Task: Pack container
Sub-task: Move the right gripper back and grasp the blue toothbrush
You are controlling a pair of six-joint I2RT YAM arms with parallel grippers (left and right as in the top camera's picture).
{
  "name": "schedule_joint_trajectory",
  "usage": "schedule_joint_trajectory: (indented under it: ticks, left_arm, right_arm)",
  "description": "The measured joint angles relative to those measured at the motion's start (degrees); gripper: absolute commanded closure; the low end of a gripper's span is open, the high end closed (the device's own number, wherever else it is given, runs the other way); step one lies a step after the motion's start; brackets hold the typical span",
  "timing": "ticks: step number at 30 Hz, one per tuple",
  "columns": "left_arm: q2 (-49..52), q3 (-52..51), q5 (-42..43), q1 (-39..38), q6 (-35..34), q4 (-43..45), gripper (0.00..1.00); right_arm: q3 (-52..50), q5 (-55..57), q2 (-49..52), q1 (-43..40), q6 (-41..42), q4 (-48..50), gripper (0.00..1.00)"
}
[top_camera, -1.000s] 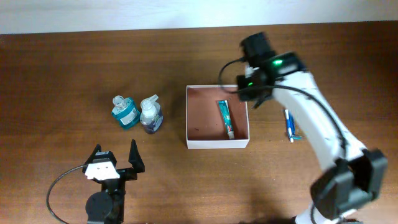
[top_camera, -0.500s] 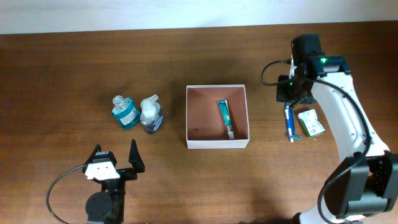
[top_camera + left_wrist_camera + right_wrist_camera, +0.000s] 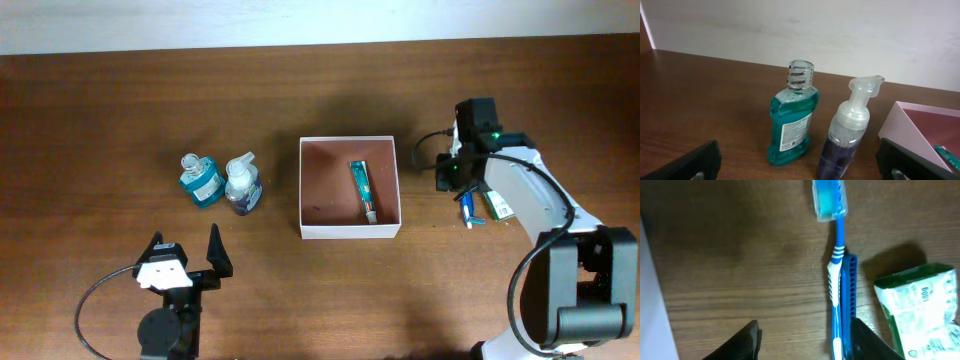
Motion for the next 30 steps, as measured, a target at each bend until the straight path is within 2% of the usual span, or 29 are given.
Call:
schedule_joint_trajectory:
  ticks: [8, 30]
  left_arm:
    - [0.0, 0.0, 0.0, 0.0, 0.0, 0.0, 0.01]
    - [0.0, 0.02, 0.0, 0.0, 0.0, 0.0, 0.01]
  right_arm:
    - [-0.92, 0.76, 0.2, -0.02, -0.94, 1.95, 0.55]
    - [-4.28, 1.01, 0.2, -0.37, -1.09, 4.5, 0.54]
